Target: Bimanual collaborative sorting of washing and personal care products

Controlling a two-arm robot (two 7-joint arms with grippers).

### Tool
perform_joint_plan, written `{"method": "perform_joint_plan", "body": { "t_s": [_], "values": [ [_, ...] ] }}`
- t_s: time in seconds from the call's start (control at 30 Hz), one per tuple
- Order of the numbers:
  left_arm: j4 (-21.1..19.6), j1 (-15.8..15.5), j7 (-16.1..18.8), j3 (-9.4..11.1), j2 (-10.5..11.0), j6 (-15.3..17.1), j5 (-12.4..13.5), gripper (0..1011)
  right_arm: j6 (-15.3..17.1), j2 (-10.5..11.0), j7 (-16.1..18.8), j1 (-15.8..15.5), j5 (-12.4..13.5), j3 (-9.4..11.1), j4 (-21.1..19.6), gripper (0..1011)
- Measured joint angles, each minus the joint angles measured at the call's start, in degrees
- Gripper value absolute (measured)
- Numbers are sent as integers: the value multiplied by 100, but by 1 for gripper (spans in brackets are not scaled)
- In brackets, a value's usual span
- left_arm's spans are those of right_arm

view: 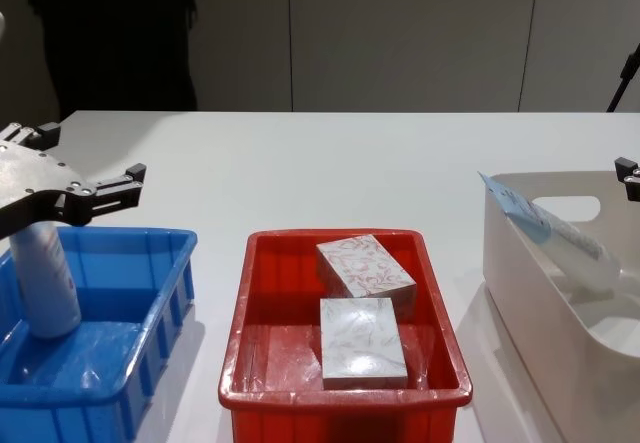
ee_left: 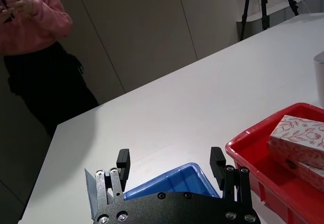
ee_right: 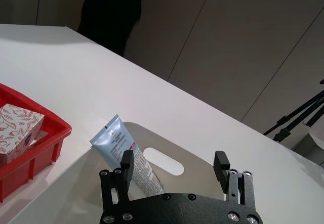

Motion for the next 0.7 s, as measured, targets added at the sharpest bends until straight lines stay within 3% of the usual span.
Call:
{"method": "perform_joint_plan", "body": {
  "t_s": [0.7],
  "values": [
    [-1, -3, 4, 2, -3, 0, 3, 1002, 1, -1, 0, 0, 0, 0, 0, 1001]
  ]
}}
